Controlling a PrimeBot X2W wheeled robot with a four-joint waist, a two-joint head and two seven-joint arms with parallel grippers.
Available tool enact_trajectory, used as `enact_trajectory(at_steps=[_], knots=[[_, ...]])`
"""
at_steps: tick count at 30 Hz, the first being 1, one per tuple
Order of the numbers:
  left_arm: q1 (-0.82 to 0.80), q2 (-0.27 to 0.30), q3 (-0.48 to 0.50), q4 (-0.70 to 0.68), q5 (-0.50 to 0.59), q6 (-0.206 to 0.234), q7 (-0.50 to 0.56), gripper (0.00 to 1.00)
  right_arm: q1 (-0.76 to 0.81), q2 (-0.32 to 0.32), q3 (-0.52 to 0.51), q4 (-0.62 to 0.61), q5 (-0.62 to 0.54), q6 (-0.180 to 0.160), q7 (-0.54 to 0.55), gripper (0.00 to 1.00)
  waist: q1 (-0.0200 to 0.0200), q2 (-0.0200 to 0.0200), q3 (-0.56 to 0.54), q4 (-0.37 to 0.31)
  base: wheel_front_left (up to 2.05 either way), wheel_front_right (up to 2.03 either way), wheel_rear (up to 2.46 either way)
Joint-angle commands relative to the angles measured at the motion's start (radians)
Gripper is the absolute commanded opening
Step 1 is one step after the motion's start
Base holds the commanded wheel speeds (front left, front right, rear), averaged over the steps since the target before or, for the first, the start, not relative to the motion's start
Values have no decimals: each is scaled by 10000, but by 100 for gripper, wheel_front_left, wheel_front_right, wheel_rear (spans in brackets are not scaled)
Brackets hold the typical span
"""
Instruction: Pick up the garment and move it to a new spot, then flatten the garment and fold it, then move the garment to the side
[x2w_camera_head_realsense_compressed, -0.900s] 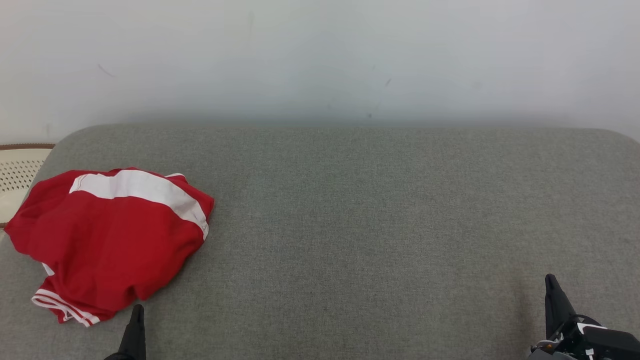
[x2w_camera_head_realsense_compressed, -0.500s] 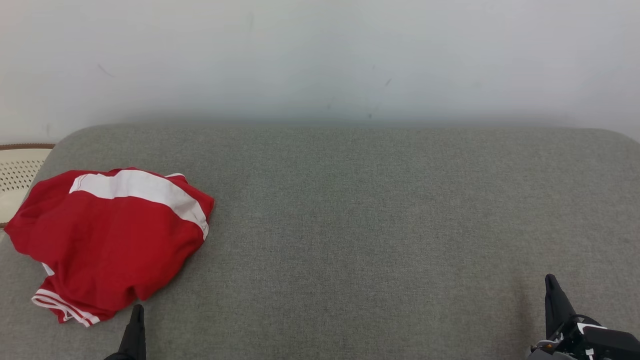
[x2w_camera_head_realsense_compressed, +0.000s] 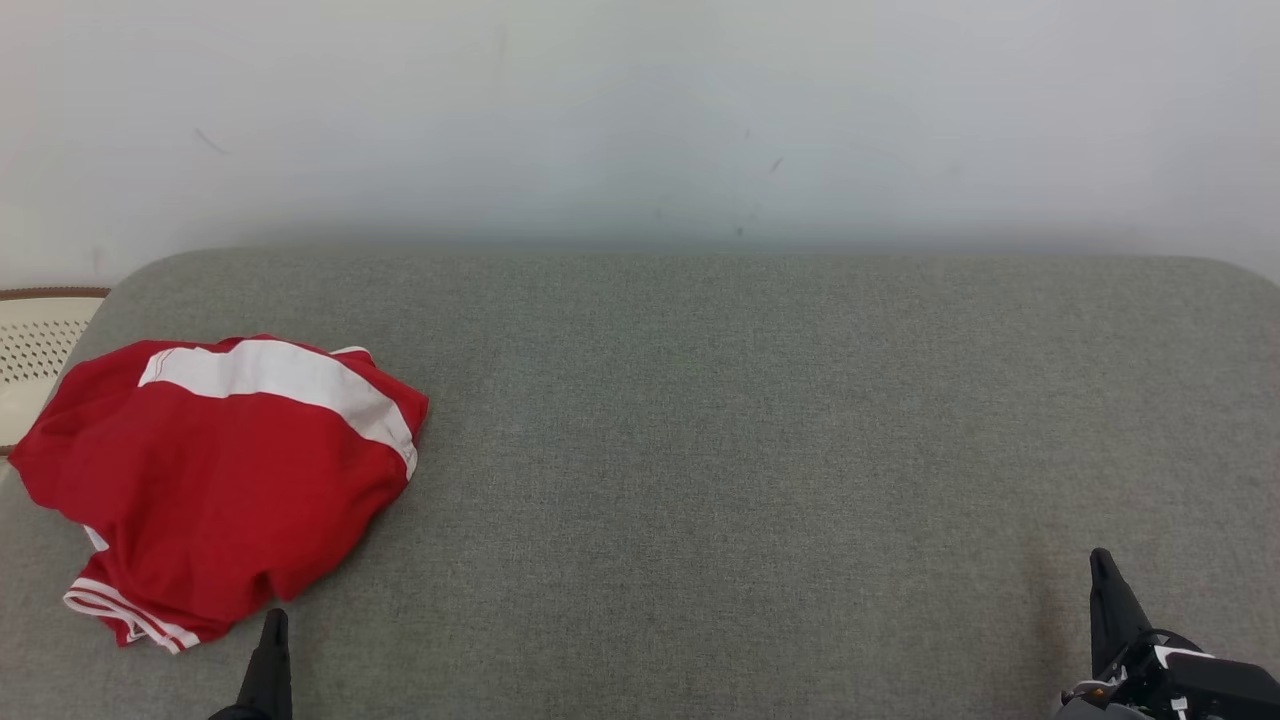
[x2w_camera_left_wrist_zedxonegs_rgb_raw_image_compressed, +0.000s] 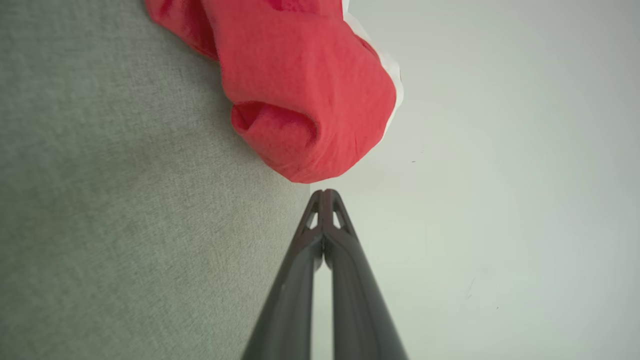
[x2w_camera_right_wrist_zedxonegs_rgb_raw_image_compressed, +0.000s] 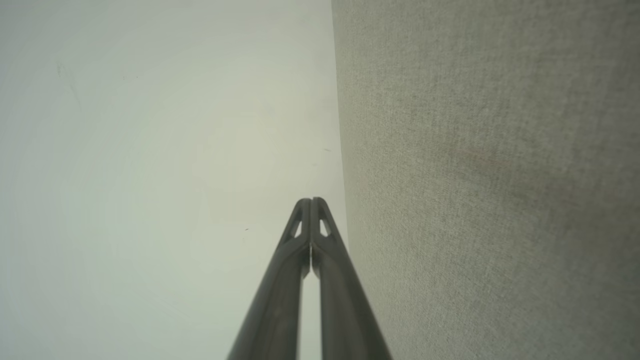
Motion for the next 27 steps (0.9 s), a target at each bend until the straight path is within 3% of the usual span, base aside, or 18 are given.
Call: enact_trajectory(at_steps=[1,15,16,27], knots=[[-46,30,28,-16,-13,-28,-8,0,4,16,4,-36,35,5,6,0,0,0,0,0,0,0,0],[-46,30,28,-16,-12,-28,-8,0,4,16,2,-36,35,5,6,0,0,0,0,0,0,0,0],[0,0,0,4,0,0,0,100,0,0,0,0,0,0,0,100,0,0,0,0,0,0,0],[142,-32,-84,242,530,10,-347,100,174,-88,332,146,-313,-2,-342,100,0,0,24,-6,0,0,0]])
